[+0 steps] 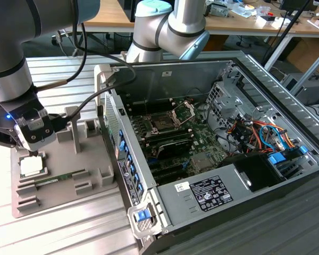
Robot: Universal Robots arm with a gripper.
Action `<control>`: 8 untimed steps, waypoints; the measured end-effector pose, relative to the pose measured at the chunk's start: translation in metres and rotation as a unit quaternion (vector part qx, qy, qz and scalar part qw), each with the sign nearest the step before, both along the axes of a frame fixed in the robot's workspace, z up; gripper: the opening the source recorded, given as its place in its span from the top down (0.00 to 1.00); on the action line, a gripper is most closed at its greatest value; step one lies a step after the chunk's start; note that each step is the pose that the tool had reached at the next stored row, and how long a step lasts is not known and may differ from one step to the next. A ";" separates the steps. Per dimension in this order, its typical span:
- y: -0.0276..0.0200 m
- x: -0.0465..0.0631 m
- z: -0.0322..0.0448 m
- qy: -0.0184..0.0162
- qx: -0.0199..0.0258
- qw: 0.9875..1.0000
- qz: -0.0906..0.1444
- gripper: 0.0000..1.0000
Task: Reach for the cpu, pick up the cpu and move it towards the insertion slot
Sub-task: 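Pick up the cpu and move it towards the insertion slot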
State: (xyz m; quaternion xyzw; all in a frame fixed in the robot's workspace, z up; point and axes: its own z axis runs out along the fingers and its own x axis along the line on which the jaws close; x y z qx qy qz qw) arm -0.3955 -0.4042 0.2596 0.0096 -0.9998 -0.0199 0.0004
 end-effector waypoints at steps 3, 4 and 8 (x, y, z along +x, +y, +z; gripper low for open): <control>0.0000 0.000 -0.0009 0.000 0.000 1.000 0.000 0.89; 0.0000 0.000 -0.0012 0.000 0.000 1.000 0.000 0.89; 0.0000 0.000 -0.0023 0.000 0.000 1.000 0.000 0.89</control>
